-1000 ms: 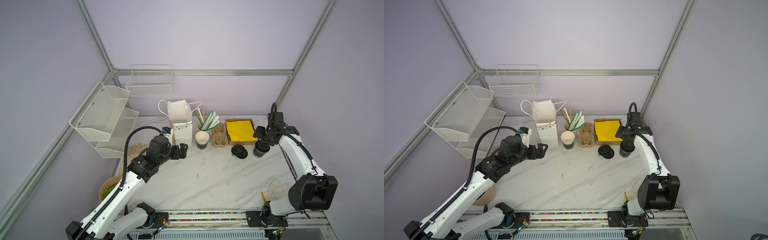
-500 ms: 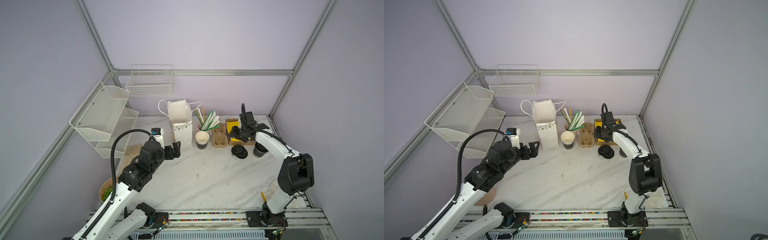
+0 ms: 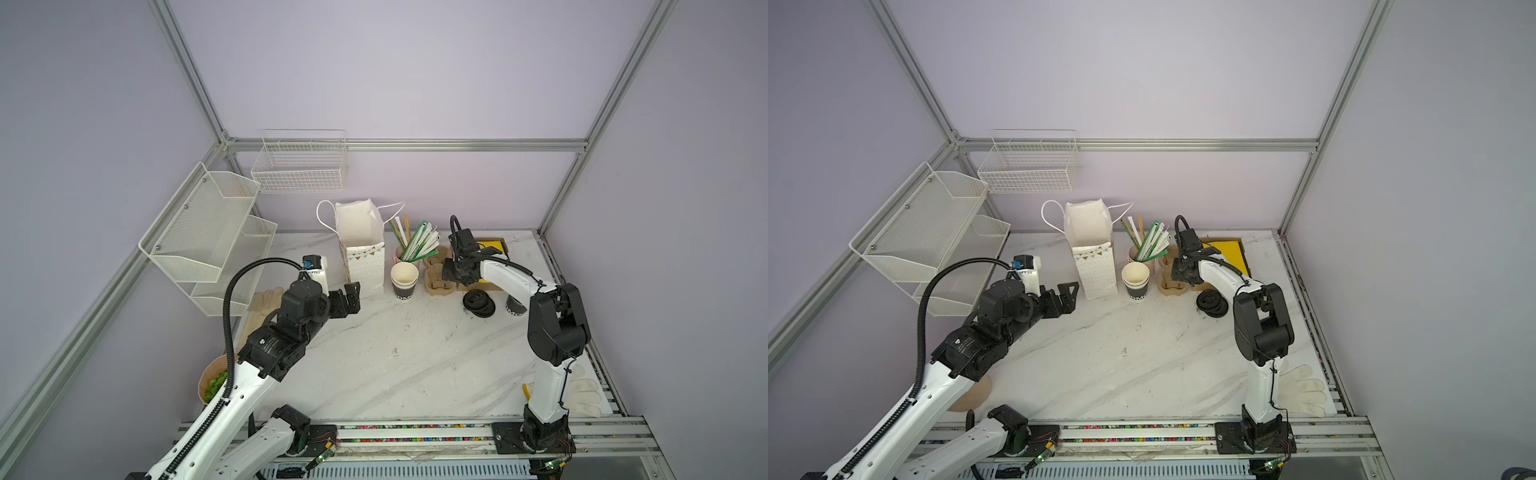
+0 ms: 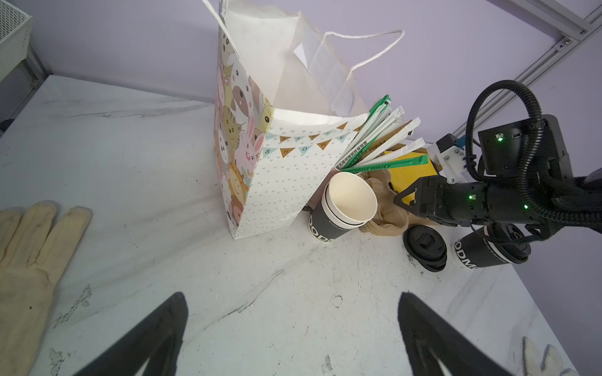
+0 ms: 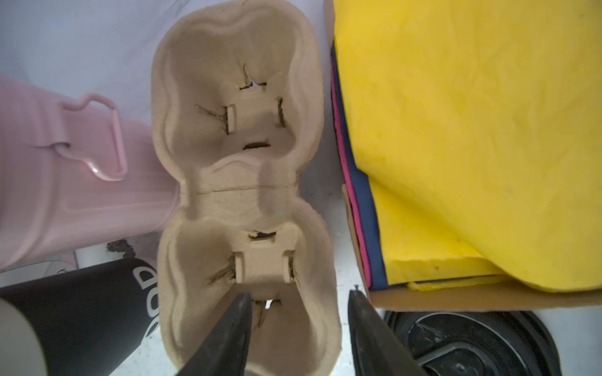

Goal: Pack the takeout coffee
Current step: 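Move the right gripper to the brown cardboard cup carrier and grip its edge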

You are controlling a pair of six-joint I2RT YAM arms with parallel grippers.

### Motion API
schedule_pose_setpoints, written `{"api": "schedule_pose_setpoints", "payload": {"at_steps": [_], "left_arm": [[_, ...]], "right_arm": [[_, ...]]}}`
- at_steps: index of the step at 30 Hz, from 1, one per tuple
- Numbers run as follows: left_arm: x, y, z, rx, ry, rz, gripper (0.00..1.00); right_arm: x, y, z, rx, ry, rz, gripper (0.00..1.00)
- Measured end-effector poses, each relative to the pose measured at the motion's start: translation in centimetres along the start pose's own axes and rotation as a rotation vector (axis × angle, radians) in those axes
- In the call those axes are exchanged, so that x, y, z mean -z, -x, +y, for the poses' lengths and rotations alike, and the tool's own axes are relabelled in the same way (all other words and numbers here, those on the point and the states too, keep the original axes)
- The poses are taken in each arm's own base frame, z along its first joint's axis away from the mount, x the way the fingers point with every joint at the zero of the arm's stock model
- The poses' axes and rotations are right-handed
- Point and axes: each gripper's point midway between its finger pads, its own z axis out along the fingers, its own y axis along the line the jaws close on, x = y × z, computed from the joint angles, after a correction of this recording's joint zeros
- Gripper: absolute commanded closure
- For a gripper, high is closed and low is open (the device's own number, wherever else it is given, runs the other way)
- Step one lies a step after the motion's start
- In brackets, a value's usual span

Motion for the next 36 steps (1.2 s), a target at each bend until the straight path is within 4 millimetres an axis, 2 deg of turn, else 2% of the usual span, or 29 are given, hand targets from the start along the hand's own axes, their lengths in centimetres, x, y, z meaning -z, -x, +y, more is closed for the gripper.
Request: {"api": "schedule_pose_setpoints", "payload": {"at_steps": [10,18,24,27,36], "left_arm": [[-0.4,-0.2,0.1,0.001,0.005,0.011,0.00],[-0.5,-0.2,0.3,0.004,0.007,0.017,0.00],[-0.5,-0.3,0.2,0.006,0.002,0.019,0.00],[-0.6,-0.3,0.2,0.006,0.001,0.023,0.00],[-0.8,-0.4,0.3,0.008,0.004,0.027,0.00]], "right_arm": [[-0.5,0.7,-0.1,-0.003,-0.014,-0.015,0.59],[-1.8,0.1,-0.3,0.000,-0.029,0.011,0.64],[-1.8,0.1,-0.4,0.000,-0.033,0.009,0.71],[-1.8,0.1,-0.4,0.000,-0.035,0.008,0.78],[-1.8,0.1,-0.4,-0.001,-0.036,0.007,0.83]]}}
